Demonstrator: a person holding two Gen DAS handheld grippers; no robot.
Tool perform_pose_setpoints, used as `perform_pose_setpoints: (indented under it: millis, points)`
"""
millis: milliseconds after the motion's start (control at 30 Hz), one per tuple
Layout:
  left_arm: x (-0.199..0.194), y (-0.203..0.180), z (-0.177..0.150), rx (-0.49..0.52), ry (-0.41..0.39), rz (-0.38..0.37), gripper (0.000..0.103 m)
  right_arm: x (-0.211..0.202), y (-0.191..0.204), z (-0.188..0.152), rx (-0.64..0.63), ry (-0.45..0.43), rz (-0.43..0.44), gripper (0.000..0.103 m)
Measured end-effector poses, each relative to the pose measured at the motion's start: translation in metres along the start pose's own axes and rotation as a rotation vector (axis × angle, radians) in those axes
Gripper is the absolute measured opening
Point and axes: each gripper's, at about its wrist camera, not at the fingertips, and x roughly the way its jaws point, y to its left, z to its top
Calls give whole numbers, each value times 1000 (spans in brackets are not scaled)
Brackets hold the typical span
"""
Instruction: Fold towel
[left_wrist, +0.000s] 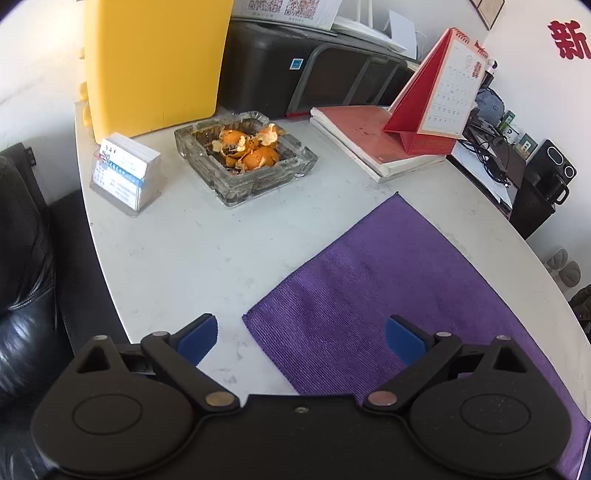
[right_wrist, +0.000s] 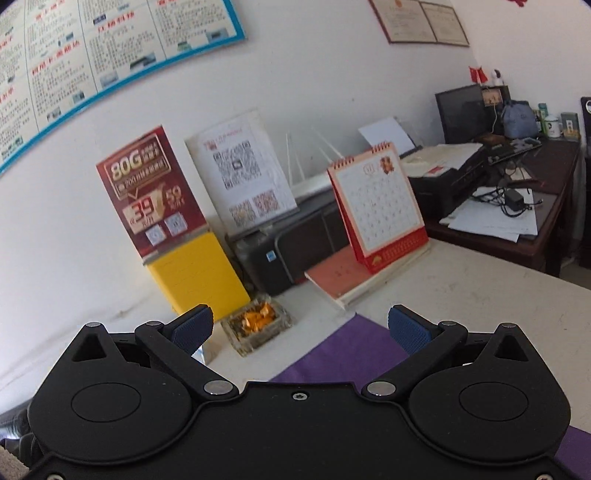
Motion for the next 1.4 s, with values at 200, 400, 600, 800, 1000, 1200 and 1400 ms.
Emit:
perform_pose_setpoints:
  millis: [200,400,600,800,1000,1200,1400]
  points:
    - [28,14,13,-42,113,18,91,61,7,-2,-141,128,-114,103]
    - [37,6,15,53,139,87,91,114,6,-4,-209,190,-161,103]
    - [46,5,11,84,168,84,91,174,16,-7,-317,256,-167,103]
    - [47,3,9,85,167,69,84,230,21,-12,-420,306,-162,103]
    - [47,4,6,85,159,62,70,273,17,-16,-495,300,-90,103]
    - [44,13,7,81,131,31,55,298,5,-11,-464,320,-58,103]
    - [47,21,9,103,114,-27,41,298,2,-13,-436,328,-54,103]
